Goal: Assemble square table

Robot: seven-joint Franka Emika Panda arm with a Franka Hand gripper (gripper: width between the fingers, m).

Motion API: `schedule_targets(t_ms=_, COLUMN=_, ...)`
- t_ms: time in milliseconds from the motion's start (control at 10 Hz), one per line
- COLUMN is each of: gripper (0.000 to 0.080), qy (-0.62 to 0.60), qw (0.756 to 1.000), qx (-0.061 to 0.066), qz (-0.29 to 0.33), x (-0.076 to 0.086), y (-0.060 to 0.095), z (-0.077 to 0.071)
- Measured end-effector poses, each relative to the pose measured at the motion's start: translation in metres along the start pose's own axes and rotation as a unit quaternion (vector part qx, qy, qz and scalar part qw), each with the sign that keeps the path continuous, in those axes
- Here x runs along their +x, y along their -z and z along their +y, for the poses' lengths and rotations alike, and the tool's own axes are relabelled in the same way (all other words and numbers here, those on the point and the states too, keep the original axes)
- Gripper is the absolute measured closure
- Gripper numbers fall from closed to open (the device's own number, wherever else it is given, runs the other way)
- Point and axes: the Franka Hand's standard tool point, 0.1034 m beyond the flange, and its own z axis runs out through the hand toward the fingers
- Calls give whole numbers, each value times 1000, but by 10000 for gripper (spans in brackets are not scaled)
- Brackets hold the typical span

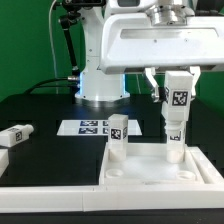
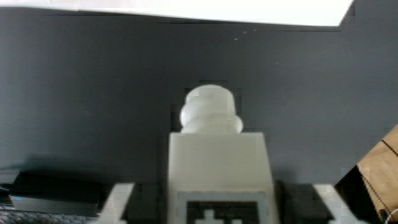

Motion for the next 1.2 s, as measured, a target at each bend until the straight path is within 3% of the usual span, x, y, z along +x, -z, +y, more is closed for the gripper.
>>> schedule_targets(t_ms=200, gripper=511, qy=2, qw=1000, qx=-2, qz=4, x=-3, y=-3, z=0)
schedule_targets(t_ms=400, gripper=511, qy=6, qw=1000, qx=-2, qz=7, x=-21, y=-22, z=-13)
schedule_targets(t_ms=700, gripper=511, qy=12, qw=1000, qx=-7, qz=6, x=-39, y=-43, z=-15)
schedule_targets(t_ms=1200, gripper=511, qy=15, qw=1000, qx=3, qz=-9, x=-45, y=-39, z=-27)
